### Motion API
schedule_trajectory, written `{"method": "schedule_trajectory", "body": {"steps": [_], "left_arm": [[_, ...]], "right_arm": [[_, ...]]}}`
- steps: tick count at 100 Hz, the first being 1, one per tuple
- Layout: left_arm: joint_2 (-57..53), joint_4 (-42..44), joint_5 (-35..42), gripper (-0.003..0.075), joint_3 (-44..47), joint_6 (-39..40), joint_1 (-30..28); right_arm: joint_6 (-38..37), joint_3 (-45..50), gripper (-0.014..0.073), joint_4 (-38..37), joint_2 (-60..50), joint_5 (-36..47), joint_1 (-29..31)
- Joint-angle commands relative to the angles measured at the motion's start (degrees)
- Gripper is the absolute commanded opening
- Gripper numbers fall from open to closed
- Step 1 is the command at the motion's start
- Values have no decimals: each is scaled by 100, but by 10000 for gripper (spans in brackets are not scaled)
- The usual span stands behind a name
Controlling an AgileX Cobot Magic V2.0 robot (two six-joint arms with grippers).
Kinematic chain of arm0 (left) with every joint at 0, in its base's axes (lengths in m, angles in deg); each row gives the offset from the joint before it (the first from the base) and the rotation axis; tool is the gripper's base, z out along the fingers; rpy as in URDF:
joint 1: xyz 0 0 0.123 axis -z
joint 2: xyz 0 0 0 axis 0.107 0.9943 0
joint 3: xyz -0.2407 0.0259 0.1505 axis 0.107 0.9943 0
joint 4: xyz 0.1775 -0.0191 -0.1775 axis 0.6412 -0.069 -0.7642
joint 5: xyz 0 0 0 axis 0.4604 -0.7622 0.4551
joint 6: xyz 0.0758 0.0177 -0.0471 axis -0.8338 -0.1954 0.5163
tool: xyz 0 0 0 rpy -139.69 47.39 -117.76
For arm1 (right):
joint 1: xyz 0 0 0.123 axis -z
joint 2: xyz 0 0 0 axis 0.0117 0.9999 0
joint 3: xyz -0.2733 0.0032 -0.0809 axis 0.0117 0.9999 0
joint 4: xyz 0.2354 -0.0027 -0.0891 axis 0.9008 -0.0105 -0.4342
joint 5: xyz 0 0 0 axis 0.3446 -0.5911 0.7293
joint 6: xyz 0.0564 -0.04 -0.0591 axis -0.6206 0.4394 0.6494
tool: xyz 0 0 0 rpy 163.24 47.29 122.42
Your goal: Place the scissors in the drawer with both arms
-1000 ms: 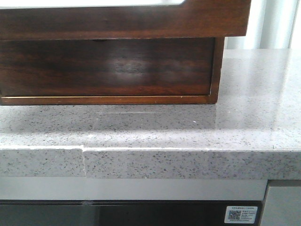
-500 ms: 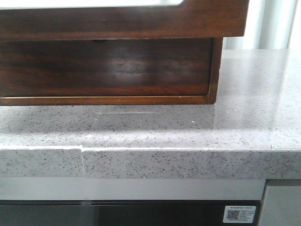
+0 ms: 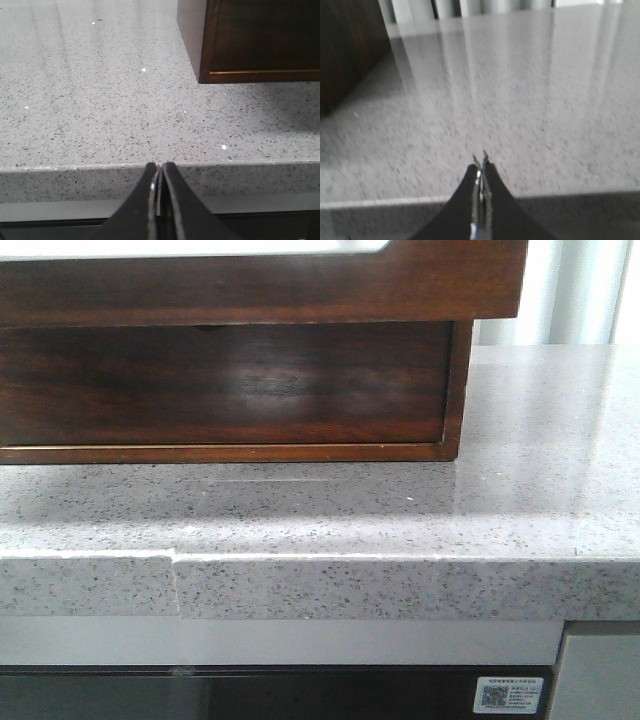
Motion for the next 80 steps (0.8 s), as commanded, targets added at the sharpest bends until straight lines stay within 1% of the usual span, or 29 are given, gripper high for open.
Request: {"method": "schedule_trajectory", "body": {"steps": [1,8,14,80], "left_arm": [[-189,-14,254,-18,144,48,49],[-189,-14,254,-18,144,48,49],[-189,-14,254,-18,144,48,49],[-189,-14,254,-18,144,48,49]], "right_arm": [[366,44,-61,101,-104,59,37],[564,44,-62,187,-104,-219,37],[716,44,-62,242,-104,-222,37],[716,44,-62,256,-104,-222,37]]}}
